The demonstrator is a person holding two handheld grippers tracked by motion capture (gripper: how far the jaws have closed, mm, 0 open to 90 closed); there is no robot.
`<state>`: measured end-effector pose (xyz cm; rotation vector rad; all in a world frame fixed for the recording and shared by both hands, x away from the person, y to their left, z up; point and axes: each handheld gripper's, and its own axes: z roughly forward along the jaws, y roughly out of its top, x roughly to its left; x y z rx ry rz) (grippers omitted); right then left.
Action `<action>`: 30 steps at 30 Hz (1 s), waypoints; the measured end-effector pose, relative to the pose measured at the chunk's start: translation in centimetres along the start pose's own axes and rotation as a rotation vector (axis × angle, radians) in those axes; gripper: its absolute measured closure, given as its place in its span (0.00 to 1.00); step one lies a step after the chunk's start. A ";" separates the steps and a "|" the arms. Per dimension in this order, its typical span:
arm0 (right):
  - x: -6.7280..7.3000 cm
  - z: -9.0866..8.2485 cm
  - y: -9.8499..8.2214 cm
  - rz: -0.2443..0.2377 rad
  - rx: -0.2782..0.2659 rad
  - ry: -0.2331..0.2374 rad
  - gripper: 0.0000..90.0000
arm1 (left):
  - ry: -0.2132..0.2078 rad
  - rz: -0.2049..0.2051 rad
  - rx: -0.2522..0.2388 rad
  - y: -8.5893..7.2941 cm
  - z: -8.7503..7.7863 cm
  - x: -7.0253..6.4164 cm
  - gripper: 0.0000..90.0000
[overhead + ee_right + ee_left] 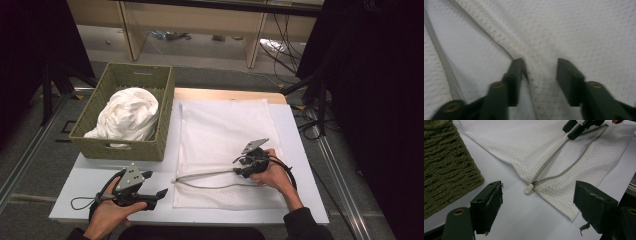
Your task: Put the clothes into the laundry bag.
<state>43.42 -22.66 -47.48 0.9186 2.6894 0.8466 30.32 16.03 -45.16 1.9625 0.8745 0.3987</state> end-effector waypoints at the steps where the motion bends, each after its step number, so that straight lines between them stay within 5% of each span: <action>1: -0.3 0.0 0.0 -0.021 -0.009 0.007 0.73 | -0.003 0.000 -0.002 0.0 0.0 0.0 0.26; 5: -0.3 -0.1 0.3 -0.029 0.006 -0.017 0.97 | -0.002 0.006 0.001 0.0 0.0 0.0 0.26; 8: 0.8 -0.1 1.1 -0.118 0.052 -0.076 0.99 | 0.013 0.016 -0.001 0.1 -0.2 0.0 0.26; 10: 1.2 -0.3 1.3 -0.123 0.054 -0.101 0.99 | 0.017 0.018 0.002 0.1 -0.2 0.1 0.26; 11: 1.2 -0.8 1.8 -0.194 0.038 -0.122 0.99 | 0.018 0.011 0.003 0.1 -0.2 0.1 0.26; 18: 1.8 -3.2 2.7 -0.218 -0.016 -0.167 0.99 | 0.067 -0.007 -0.035 1.3 -1.5 0.5 0.25; 23: 1.8 -4.5 3.6 -0.272 -0.074 -0.209 0.99 | 0.143 -0.056 -0.105 4.1 -3.4 2.2 0.24; 25: 1.9 -5.0 3.9 -0.270 -0.092 -0.214 0.99 | 0.176 -0.041 -0.121 5.4 -4.2 3.3 0.23; 26: 2.1 -5.2 4.0 -0.270 -0.096 -0.217 0.99 | 0.176 -0.041 -0.121 5.4 -4.2 3.3 0.21; 27: 2.1 -5.4 4.2 -0.273 -0.103 -0.221 0.99 | 0.197 -0.017 -0.098 6.6 -4.5 4.7 0.19; 30: 2.3 -6.1 4.7 -0.299 -0.117 -0.238 0.99 | 0.240 -0.033 -0.087 8.1 -4.8 6.5 0.20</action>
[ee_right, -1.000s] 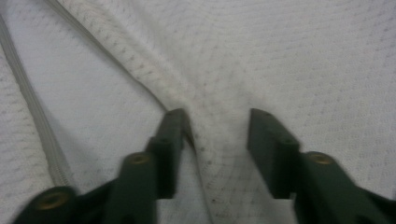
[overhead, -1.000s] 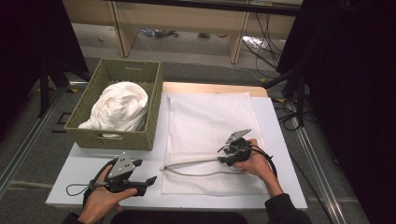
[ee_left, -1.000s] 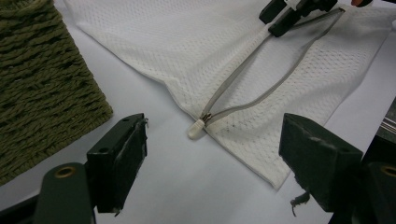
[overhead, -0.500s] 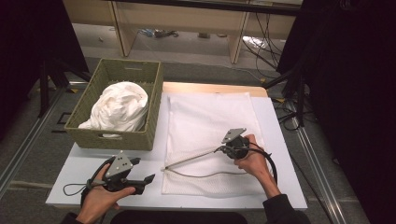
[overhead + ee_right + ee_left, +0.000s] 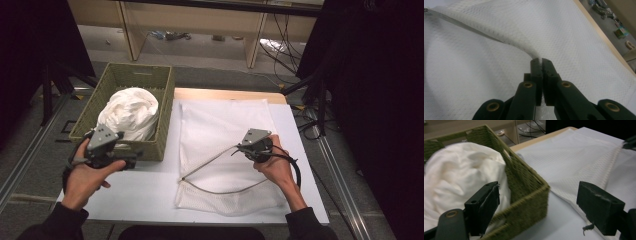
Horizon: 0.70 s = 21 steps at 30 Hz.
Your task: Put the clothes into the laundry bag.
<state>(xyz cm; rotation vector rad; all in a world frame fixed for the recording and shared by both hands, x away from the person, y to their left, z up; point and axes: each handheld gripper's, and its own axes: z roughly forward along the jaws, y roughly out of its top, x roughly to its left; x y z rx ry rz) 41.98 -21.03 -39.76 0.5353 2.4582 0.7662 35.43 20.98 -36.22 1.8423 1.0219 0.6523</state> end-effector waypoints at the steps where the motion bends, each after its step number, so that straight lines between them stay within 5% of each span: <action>1: 0.1 -0.1 0.1 0.002 -0.002 0.004 0.99 | 0.000 0.000 0.000 0.0 0.0 0.0 0.20; 3: -0.1 -0.5 0.4 -0.012 -0.016 -0.004 0.99 | 0.051 0.057 0.018 1.9 0.4 2.0 0.23; 5: -0.1 -0.6 0.5 -0.017 -0.019 -0.003 0.99 | 0.068 0.067 0.036 2.6 0.9 3.2 0.22; 8: -0.2 -1.1 0.9 -0.010 -0.038 -0.013 0.99 | 0.026 0.044 0.051 4.3 3.0 6.3 0.22; 9: -0.2 -1.1 0.9 -0.010 -0.038 -0.013 0.99 | 0.026 0.044 0.051 4.3 3.0 6.3 0.24; 10: -0.2 -1.2 1.0 -0.013 -0.036 -0.017 0.99 | 0.035 0.044 0.124 5.0 4.2 8.2 0.22; 12: -0.3 -1.3 1.0 -0.012 -0.043 -0.012 0.99 | 0.076 0.018 0.133 5.4 5.3 9.5 0.21; 14: -0.2 -1.3 0.9 0.009 -0.036 -0.003 0.99 | 0.067 -0.007 0.155 5.9 6.1 10.2 0.21; 17: -0.3 -1.2 0.9 -0.019 -0.040 0.005 0.99 | 0.061 0.031 0.208 6.1 7.7 10.7 0.20; 21: -0.3 -1.1 1.0 -0.019 -0.040 0.019 0.99 | 0.082 0.006 0.246 5.5 10.3 11.1 0.20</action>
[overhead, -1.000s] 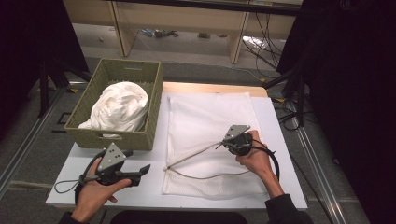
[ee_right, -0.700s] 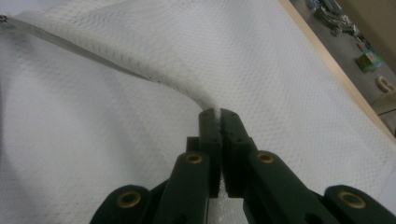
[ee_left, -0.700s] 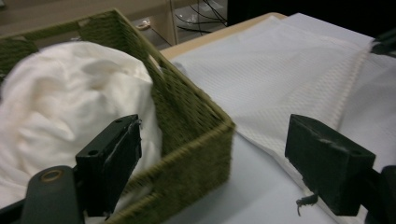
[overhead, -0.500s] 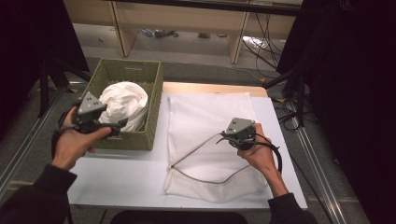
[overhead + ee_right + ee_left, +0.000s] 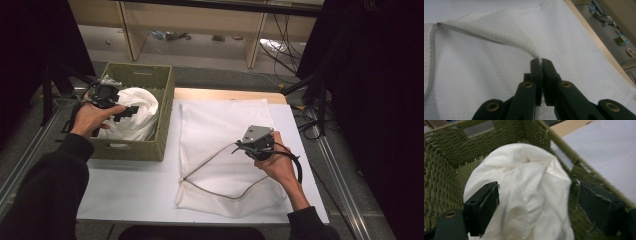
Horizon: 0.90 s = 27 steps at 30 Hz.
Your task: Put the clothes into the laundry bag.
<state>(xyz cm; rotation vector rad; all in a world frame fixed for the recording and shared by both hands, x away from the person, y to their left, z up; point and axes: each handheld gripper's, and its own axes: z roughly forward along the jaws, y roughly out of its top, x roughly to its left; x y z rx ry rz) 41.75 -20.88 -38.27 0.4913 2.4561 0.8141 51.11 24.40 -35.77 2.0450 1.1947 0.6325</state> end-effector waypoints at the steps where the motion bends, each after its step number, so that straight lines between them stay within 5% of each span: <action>1: 0.2 0.0 0.0 0.018 0.003 -0.005 0.99 | 0.024 0.004 0.033 0.0 0.6 0.0 0.21; 6: 0.0 0.1 -0.1 -0.010 0.000 0.015 0.99 | 0.071 0.044 0.130 -0.4 2.8 0.7 0.23; 10: -0.2 0.2 -0.1 -0.049 -0.014 -0.006 0.99 | 0.091 0.020 0.193 -1.1 3.6 2.4 0.18; 11: 0.1 0.2 -0.2 0.014 0.007 0.012 0.99 | 0.057 -0.011 0.192 -1.3 3.8 2.8 0.18; 12: 0.1 0.2 -0.3 0.017 0.012 0.020 0.99 | -0.002 -0.025 0.198 -1.4 4.0 3.0 0.15; 14: 0.1 0.2 -0.3 0.018 0.012 0.019 0.99 | -0.035 -0.029 0.204 -1.4 4.2 2.8 0.13; 15: 0.1 0.3 -0.2 0.012 0.016 0.025 0.99 | -0.061 -0.012 0.224 -1.5 4.6 2.5 0.00; 20: 0.1 0.4 -0.2 -0.009 0.011 0.026 0.99 | -0.075 0.035 0.248 -1.6 5.2 2.2 0.00; 24: 0.2 0.4 -0.2 0.000 0.012 0.022 0.99 | 0.089 0.010 0.235 -1.7 5.2 3.8 0.14; 27: 0.1 0.3 -0.2 0.013 0.015 0.018 0.99 | 0.057 -0.023 0.263 -2.2 6.0 4.3 0.00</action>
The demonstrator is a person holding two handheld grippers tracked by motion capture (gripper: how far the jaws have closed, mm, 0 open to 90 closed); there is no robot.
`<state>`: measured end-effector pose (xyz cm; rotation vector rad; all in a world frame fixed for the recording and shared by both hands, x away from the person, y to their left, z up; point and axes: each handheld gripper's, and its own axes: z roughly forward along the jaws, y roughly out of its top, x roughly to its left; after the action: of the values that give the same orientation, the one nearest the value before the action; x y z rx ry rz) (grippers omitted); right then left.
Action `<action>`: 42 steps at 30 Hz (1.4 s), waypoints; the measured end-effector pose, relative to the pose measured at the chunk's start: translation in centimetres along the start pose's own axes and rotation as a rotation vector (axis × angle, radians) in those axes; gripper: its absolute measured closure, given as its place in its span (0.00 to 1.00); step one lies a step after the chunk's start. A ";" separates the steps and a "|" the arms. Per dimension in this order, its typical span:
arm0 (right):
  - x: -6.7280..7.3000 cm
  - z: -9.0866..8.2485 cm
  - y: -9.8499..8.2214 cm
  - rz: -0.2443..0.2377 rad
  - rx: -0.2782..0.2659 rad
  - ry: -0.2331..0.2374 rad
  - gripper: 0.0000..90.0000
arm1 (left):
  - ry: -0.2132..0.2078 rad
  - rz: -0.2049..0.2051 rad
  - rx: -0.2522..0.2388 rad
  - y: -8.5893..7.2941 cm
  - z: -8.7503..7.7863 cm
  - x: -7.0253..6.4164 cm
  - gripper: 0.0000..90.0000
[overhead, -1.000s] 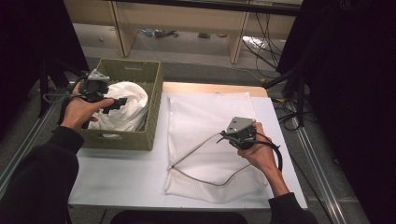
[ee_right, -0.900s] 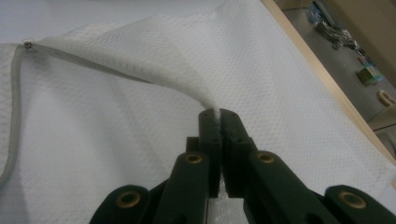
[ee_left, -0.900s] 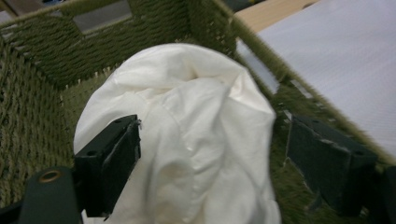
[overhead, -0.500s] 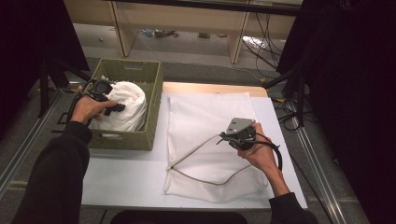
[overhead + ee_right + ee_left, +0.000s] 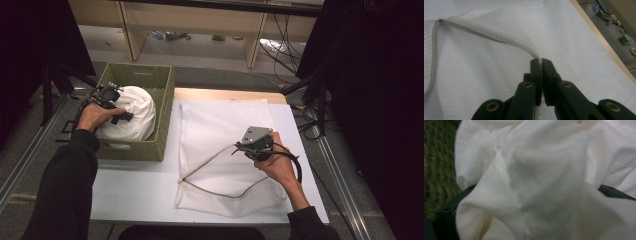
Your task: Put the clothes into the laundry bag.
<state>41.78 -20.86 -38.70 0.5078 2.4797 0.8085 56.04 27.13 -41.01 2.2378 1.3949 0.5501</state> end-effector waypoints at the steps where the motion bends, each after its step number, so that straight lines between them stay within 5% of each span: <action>1: 0.0 0.0 0.0 -0.002 -0.001 0.002 0.99 | -0.024 0.003 0.012 0.0 0.5 -0.1 0.00; 6: -0.2 0.2 0.0 -0.036 -0.009 -0.001 0.99 | -0.129 -0.006 0.048 0.3 1.9 -1.2 0.00; 7: 0.0 0.3 0.0 -0.012 -0.002 -0.002 0.99 | -0.194 0.005 0.045 0.2 2.3 -1.6 0.05; 9: 0.1 0.3 0.0 -0.016 0.004 0.011 0.99 | -0.237 0.012 0.037 -0.2 2.5 -1.8 0.09; 11: 0.1 0.3 0.0 -0.015 0.004 0.011 0.99 | -0.227 -0.013 0.035 -0.4 2.5 -1.5 0.10; 12: 0.1 0.2 0.0 -0.015 0.005 0.012 0.99 | -0.179 -0.040 0.024 -0.7 2.7 -0.8 0.05; 14: 0.2 0.1 0.0 0.001 0.006 0.008 0.99 | -0.148 -0.048 0.020 -0.9 3.1 -1.1 0.00; 19: 0.0 0.3 0.0 -0.018 0.004 0.009 0.99 | -0.128 -0.003 0.034 -1.0 3.6 -1.6 0.00; 23: 0.2 0.3 0.0 -0.015 0.008 0.011 0.99 | -0.101 -0.013 0.054 -0.8 3.4 -1.4 0.31; 24: 0.2 0.3 0.0 -0.016 0.008 0.011 0.99 | -0.106 -0.040 0.058 -0.9 3.2 -1.3 0.31; 26: 0.2 0.3 0.0 -0.016 0.009 0.008 0.99 | -0.097 -0.075 0.058 -0.8 3.0 -1.1 0.46; 32: -0.1 0.2 -0.1 -0.017 0.003 0.006 0.99 | -0.079 -0.060 0.054 -0.5 2.6 -1.3 0.51; 42: -0.2 0.2 -0.2 -0.011 0.000 0.002 0.99 | -0.088 -0.122 -0.033 -0.4 0.8 -0.6 0.60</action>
<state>42.04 -21.02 -38.91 0.4928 2.4822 0.8052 55.97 26.62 -41.93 2.1082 1.4547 0.4260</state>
